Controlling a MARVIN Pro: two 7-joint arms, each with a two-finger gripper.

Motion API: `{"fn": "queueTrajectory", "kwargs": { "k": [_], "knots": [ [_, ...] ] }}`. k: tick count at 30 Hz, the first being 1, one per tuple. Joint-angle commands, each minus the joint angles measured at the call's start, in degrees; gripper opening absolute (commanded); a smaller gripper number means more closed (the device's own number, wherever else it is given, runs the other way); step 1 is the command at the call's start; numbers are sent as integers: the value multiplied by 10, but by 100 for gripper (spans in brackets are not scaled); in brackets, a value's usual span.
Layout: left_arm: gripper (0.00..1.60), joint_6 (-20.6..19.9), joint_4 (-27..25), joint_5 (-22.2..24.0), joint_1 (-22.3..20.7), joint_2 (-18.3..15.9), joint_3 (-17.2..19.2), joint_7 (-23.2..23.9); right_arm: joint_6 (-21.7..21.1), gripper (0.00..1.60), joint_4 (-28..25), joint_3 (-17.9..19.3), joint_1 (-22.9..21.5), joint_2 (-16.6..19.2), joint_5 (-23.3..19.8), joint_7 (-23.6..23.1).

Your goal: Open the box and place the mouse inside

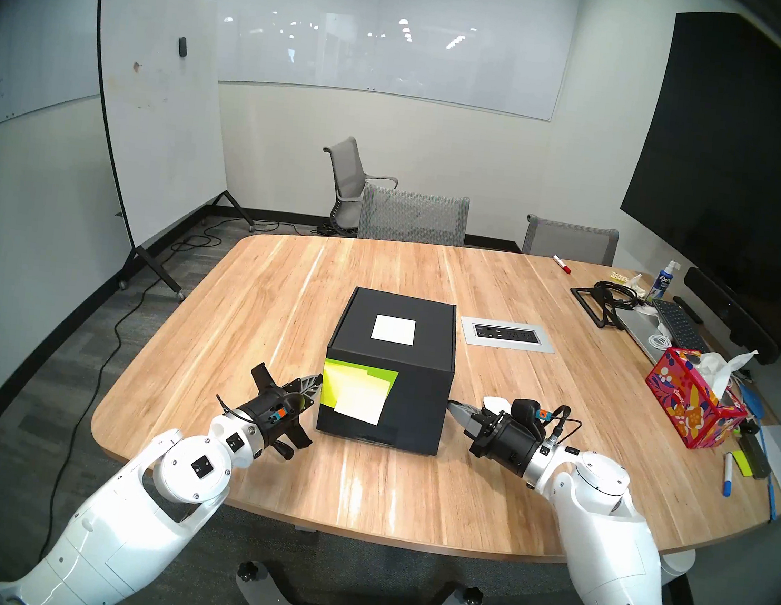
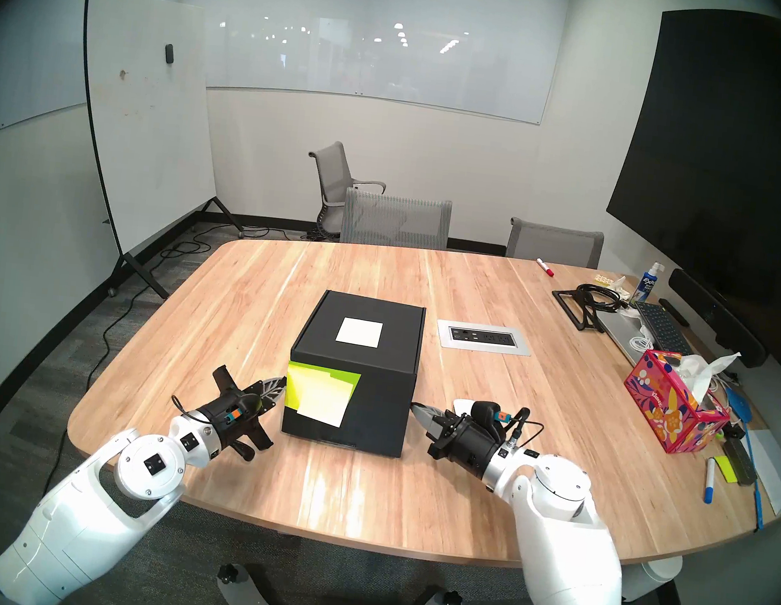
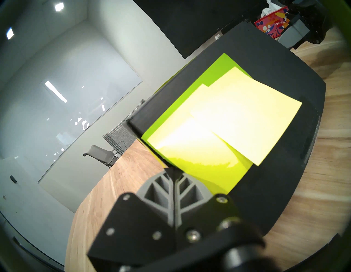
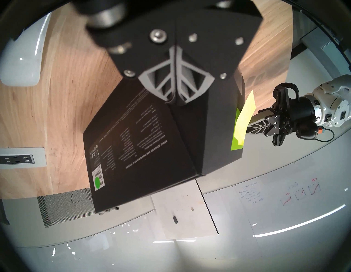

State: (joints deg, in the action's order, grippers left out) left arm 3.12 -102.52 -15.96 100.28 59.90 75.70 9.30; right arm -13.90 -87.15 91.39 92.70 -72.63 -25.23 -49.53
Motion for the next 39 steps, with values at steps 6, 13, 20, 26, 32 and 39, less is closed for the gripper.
{"fn": "queueTrajectory", "kwargs": {
  "k": [6,13,20,26,32,39],
  "knots": [
    [0,-6,-33,10,15,-8,5,8,1,0,-26,6,12,-8,-4,0],
    [0,-17,-53,25,24,-15,15,22,2,0,-38,9,19,-9,-4,-3],
    [0,-26,-71,47,30,-19,31,37,-3,0,-55,9,22,-9,-1,-2],
    [0,-33,-78,59,28,-19,42,44,-4,0,-70,9,27,-11,1,-1],
    [0,-38,-89,76,31,-23,57,54,-9,0,-91,9,32,-11,4,2],
    [0,-40,-99,95,37,-27,74,66,-20,0,-114,8,38,-14,10,11]
  ]
}}
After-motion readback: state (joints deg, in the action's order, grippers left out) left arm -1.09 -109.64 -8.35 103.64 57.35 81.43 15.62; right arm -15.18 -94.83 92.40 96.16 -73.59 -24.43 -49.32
